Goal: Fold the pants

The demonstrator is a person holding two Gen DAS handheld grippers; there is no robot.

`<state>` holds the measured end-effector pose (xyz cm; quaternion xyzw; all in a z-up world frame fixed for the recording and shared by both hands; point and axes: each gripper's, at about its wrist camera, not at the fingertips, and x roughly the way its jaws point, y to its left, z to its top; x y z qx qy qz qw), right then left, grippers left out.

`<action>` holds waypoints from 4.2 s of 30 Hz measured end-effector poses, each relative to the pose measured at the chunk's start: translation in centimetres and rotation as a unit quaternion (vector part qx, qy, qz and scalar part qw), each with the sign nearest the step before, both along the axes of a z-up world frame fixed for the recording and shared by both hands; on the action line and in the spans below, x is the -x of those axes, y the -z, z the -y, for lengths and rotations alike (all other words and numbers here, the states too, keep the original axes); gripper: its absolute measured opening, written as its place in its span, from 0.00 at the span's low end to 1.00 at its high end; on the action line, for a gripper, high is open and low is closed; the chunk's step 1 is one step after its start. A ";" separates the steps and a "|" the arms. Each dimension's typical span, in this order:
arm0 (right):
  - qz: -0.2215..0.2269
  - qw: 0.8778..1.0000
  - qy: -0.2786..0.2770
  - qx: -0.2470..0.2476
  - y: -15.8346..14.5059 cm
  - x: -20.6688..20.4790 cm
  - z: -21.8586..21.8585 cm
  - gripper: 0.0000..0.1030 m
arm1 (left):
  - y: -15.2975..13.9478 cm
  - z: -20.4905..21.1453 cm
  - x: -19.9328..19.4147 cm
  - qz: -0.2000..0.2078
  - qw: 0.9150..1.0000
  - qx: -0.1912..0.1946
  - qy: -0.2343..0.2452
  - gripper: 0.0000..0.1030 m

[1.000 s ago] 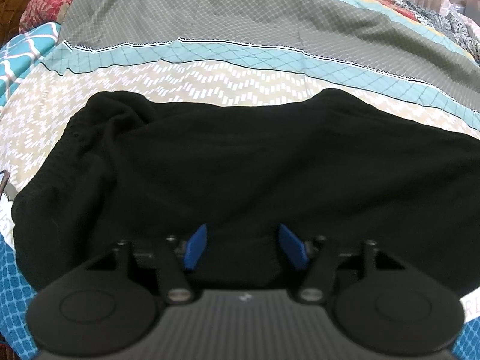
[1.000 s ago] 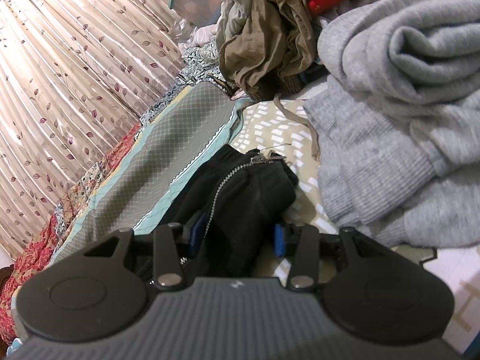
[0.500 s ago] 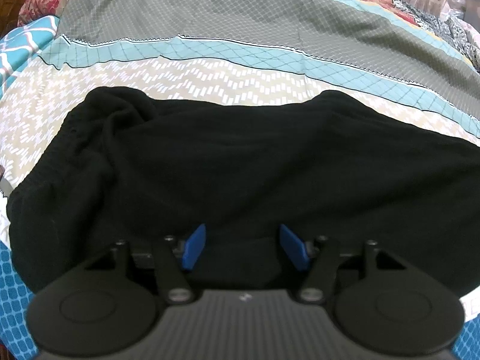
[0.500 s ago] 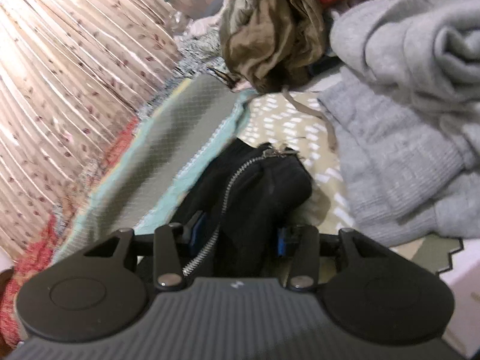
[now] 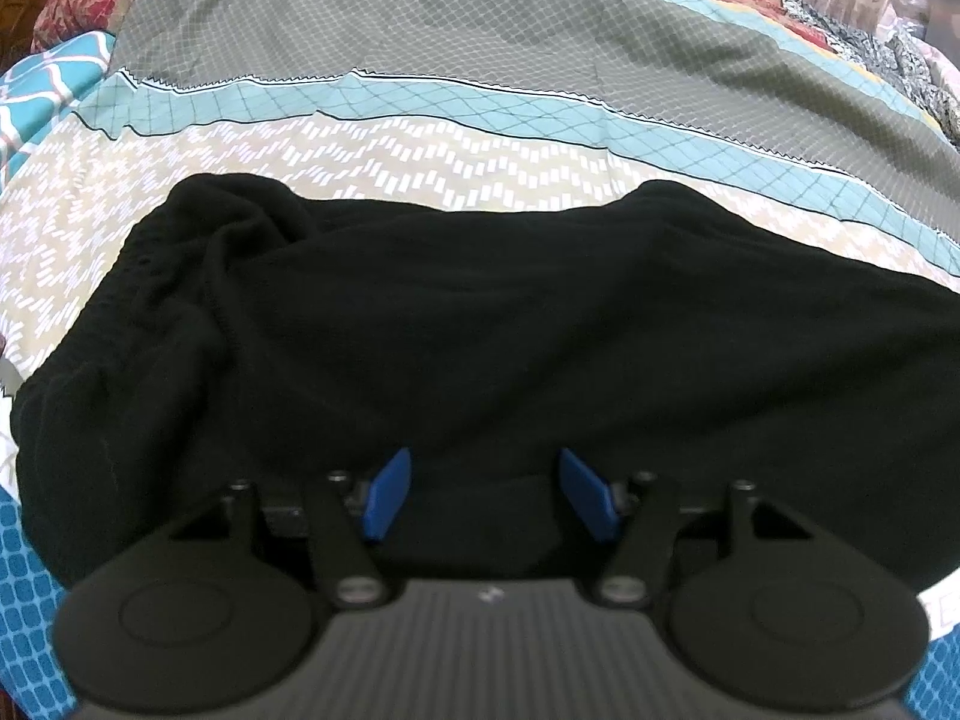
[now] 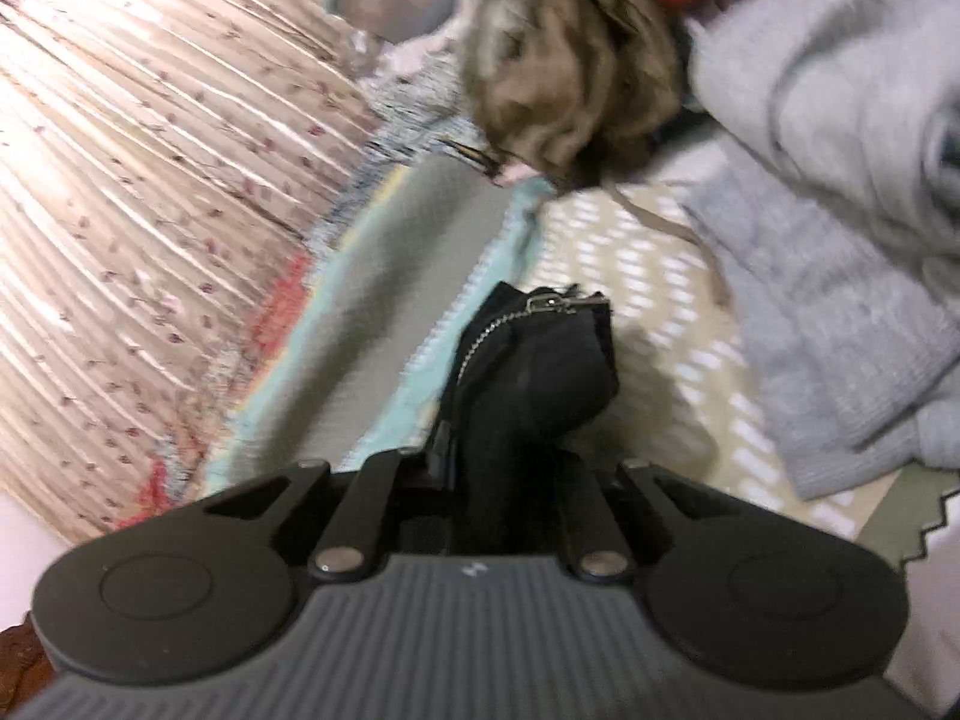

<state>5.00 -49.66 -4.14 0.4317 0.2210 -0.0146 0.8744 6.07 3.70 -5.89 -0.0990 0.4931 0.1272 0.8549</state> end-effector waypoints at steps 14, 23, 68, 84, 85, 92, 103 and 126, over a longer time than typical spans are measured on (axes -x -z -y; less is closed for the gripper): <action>0.079 0.975 -0.174 0.116 -7.2 1.8 -13.4 0.12 | -3.8 -3.8 3.4 0.079 0.989 0.121 -0.036 0.56; 0.025 0.937 -0.313 0.154 -3.3 2.0 -24.2 0.12 | -3.6 -4.2 4.1 0.077 0.985 0.154 -0.034 0.56; -0.055 0.961 -0.146 0.229 -2.1 4.7 -13.7 0.30 | 0.4 9.9 -5.8 0.012 0.970 0.218 0.104 0.50; -0.039 0.932 -0.314 0.178 -3.3 9.6 -26.4 0.35 | -3.3 -9.2 13.5 0.133 0.949 0.273 -0.081 0.60; -0.045 0.927 -0.328 0.179 -3.3 10.1 -27.4 0.35 | -2.9 -11.0 14.2 0.142 0.939 0.291 -0.114 0.61; -0.051 0.892 -0.384 0.231 -4.2 11.1 -31.7 0.36 | 0.3 -17.9 13.7 0.164 0.898 0.341 -0.224 0.67; -0.069 0.876 -0.397 0.264 -3.8 11.7 -33.0 0.36 | 3.9 -20.2 11.7 0.182 0.866 0.387 -0.257 0.60; -0.067 0.885 -0.385 0.252 -3.5 12.0 -33.0 0.36 | -5.8 -10.7 7.9 0.251 0.954 0.142 -0.076 0.25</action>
